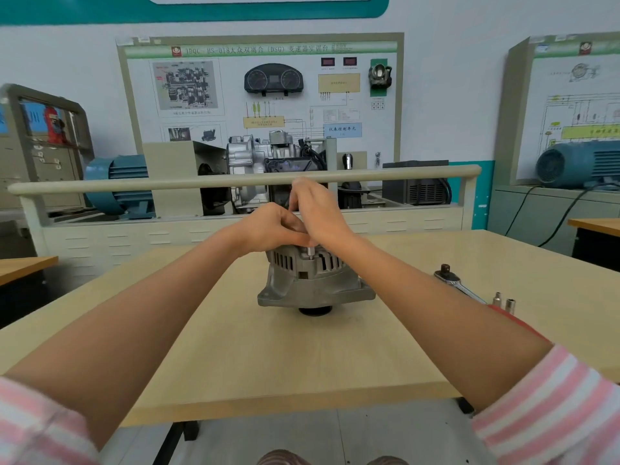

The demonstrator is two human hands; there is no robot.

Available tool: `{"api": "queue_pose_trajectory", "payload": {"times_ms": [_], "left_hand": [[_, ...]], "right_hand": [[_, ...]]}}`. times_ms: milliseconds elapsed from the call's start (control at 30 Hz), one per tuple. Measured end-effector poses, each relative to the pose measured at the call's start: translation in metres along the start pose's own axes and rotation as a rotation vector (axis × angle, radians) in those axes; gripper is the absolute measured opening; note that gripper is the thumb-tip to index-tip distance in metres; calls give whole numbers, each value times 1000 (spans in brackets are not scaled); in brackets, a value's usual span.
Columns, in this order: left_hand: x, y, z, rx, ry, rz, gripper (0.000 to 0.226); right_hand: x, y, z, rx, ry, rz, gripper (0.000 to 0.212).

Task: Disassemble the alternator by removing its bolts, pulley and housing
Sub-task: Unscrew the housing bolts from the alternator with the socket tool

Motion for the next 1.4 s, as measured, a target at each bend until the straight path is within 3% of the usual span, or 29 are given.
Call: {"api": "queue_pose_trajectory", "payload": {"times_ms": [67, 133, 200, 267, 533, 733, 900, 1000, 1133, 1200, 1267, 1400], "left_hand": [[-1, -2, -1, -52, -4, 41, 3], [-3, -4, -1, -89, -29, 60, 16], [-4, -8, -2, -107, -39, 78, 22], [-5, -12, -3, -112, -30, 93, 24], [-2, -13, -3, -54, 16, 67, 29], [-3, -6, -6, -10, -33, -50, 23], [-6, -7, -11, -39, -97, -66, 30], [-2, -6, -8, -37, -45, -36, 23], [0, -6, -6, 1, 17, -43, 9], [1, -7, -6, -10, 18, -53, 8], [0, -7, -6, -21, 24, -41, 12], [-3, -7, -6, -31, 32, -22, 8]], "right_hand": [[0, 2, -3, -86, 241, -501, 35], [6, 3, -4, -181, 265, -910, 51], [12, 5, -4, -209, 201, -1142, 66], [13, 11, -3, -180, 175, -1223, 76], [2, 22, -4, -144, 285, -1009, 64], [6, 17, 2, -14, 399, -823, 49], [14, 9, 7, 104, 425, -739, 41], [11, 5, 9, 145, 346, -549, 46], [7, 4, 13, 148, -62, 113, 58], [8, 2, 16, 154, -154, 248, 60], [9, 1, 16, 142, -157, 237, 57], [10, 0, 7, 69, 32, -51, 38]]}}
Point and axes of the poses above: each hand's wrist, its own z-axis towards the middle knuckle, its own y-axis out of the back of the hand, x = y × z, the point moved 1 cm from there along z, towards the middle knuckle, and after that the axes turned 7 degrees about -y, right-handed, at the moved point
